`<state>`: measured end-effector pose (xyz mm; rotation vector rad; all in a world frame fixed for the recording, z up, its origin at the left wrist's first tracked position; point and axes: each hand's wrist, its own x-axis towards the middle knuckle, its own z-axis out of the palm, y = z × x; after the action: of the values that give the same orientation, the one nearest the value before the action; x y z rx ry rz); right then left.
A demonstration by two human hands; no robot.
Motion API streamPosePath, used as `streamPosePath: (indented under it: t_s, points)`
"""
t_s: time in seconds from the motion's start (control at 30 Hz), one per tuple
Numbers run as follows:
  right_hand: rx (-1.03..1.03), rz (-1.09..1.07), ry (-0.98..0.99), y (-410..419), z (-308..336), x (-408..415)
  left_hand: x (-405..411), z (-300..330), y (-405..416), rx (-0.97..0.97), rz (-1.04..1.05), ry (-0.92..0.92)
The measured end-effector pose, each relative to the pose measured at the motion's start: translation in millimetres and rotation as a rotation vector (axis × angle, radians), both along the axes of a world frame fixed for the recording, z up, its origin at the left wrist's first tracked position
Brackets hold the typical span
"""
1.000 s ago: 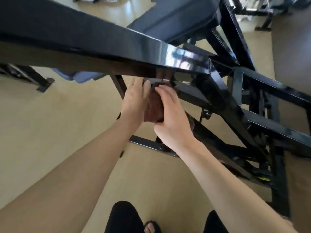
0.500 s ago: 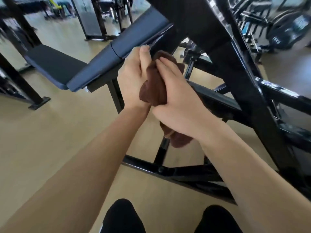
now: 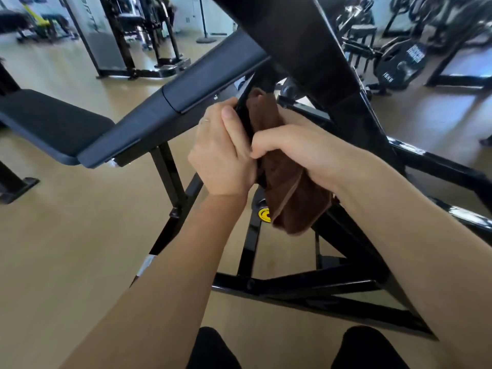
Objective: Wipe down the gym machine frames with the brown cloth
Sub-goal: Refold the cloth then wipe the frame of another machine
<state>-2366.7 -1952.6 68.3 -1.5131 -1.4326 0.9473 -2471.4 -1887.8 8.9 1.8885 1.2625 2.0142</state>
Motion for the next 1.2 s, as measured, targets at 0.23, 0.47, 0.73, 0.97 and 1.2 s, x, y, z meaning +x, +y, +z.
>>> streamPosePath:
  t_s: [0.23, 0.47, 0.73, 0.97, 1.2]
  points:
    - [0.029, -0.182, -0.190, 33, 5, -15, -1, 7, -8, 0.047, -0.020, 0.009]
    - [0.038, -0.285, -0.120, 53, 13, -3, 0, 4, -5, 0.065, 0.024, 0.015]
    - [-0.049, -0.268, -0.051, 70, 26, 6, 5, 2, 3, 0.130, 0.054, -0.027]
    - [0.135, -0.189, -0.370, 20, 19, -19, 2, 3, -3, 0.068, 0.057, 0.001]
    - [0.222, -0.220, -0.429, 4, 4, -36, -1, 5, -8, -0.020, 0.002, 0.010]
